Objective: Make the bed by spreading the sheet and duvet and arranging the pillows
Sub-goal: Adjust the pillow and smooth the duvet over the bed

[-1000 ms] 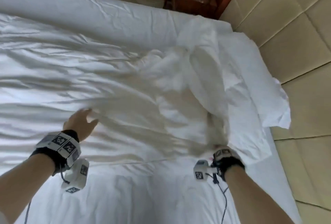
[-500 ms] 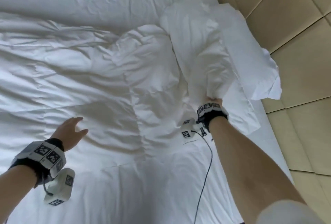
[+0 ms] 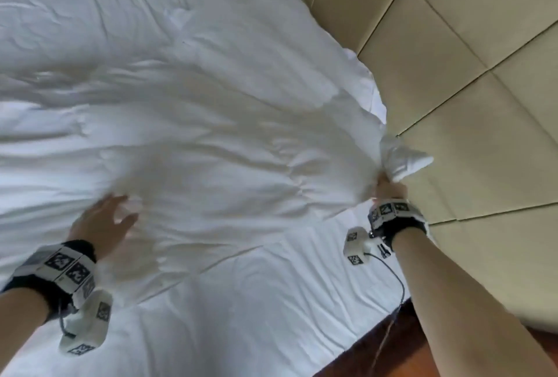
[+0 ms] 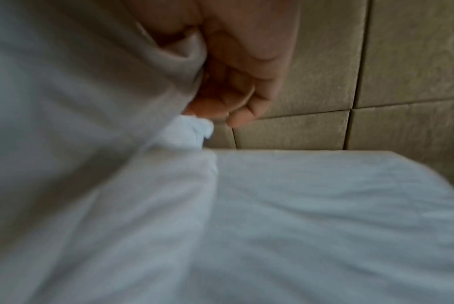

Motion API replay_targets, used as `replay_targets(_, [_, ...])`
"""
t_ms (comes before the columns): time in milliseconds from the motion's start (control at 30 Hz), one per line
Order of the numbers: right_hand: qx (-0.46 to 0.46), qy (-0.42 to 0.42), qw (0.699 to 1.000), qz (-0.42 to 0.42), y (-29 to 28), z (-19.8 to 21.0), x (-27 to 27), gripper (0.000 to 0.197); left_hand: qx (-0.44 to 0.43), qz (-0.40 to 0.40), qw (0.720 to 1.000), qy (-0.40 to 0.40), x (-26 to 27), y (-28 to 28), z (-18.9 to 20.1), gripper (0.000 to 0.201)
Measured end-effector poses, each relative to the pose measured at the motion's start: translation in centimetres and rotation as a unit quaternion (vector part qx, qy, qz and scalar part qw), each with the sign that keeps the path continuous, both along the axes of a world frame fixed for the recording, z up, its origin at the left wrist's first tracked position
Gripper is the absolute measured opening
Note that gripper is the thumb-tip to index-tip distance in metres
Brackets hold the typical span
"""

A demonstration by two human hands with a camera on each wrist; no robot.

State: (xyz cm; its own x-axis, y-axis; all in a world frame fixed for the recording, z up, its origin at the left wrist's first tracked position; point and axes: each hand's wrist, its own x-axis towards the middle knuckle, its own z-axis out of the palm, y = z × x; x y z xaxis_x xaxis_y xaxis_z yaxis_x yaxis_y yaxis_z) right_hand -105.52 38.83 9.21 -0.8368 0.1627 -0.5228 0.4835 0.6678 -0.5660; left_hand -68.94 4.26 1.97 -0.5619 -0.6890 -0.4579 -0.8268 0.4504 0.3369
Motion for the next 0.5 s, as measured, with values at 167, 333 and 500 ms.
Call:
replay_targets(167, [0.034,-0.096,0.994,0.044,-2.1,-6.8,3.5,0.074,0.013,-0.053,0.995,-0.083,1.8,2.9,-4.2,0.057])
replay_targets(333, [-0.109,-0.153,0.982,-0.035,-3.4,-12.7,0.4,0.112,-0.009,-0.066,0.996,-0.061,3.8,2.7,-5.3,0.051])
replay_targets(500, [-0.268,-0.130,0.954,-0.013,-6.4,-4.9,-0.4,0.036,-0.025,0.010,0.998,-0.049,3.4,1.5,-2.6,0.057])
